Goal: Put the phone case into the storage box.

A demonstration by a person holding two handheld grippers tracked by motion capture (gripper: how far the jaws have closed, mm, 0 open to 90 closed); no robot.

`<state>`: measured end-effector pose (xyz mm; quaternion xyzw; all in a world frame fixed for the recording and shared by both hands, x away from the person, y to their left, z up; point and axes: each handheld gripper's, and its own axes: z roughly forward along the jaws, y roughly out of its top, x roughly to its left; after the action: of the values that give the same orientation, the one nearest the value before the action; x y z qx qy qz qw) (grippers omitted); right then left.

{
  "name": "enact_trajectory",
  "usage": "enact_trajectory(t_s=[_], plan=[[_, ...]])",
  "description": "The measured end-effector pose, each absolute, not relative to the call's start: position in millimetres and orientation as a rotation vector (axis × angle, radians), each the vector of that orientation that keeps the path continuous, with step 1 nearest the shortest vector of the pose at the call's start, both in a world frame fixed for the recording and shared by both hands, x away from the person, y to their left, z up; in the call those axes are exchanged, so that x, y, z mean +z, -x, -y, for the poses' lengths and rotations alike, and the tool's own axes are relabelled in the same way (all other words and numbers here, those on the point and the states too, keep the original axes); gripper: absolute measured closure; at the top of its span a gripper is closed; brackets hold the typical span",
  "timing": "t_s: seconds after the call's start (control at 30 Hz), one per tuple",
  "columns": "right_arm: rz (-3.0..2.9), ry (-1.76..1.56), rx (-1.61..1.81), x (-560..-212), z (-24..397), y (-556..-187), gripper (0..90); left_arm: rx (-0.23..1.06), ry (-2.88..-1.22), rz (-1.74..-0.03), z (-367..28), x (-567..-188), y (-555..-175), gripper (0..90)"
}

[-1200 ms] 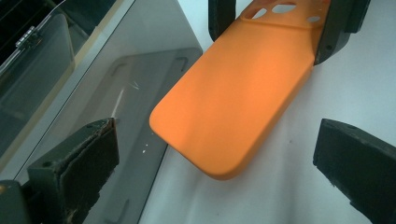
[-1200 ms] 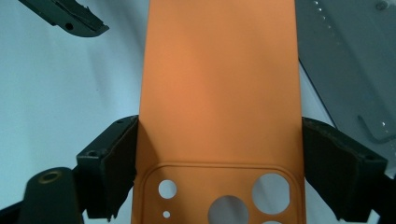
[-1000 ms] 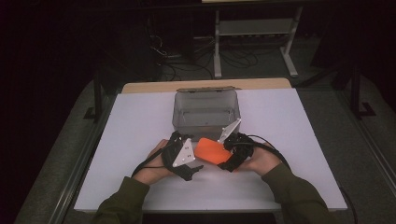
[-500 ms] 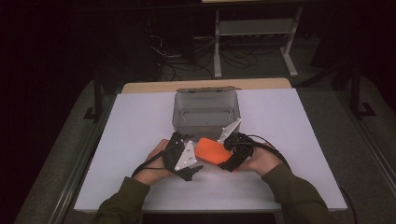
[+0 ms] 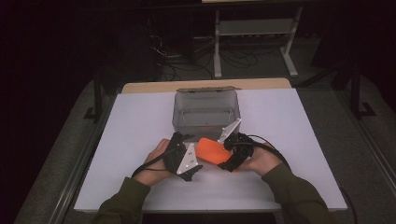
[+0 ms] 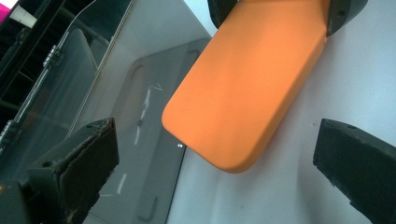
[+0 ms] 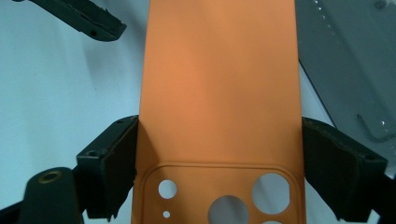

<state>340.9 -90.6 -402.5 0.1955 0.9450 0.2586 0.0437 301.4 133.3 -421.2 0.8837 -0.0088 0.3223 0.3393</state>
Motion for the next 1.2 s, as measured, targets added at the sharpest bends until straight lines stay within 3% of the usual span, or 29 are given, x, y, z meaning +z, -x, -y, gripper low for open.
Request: enact_trajectory(t_s=[1.2], plan=[[-2.891,-0.598,0.785,-402.3,91.4,-340.6,15.5,1.049,-2.315,0.179,-123.9,-432.7,-290.3,0.0]])
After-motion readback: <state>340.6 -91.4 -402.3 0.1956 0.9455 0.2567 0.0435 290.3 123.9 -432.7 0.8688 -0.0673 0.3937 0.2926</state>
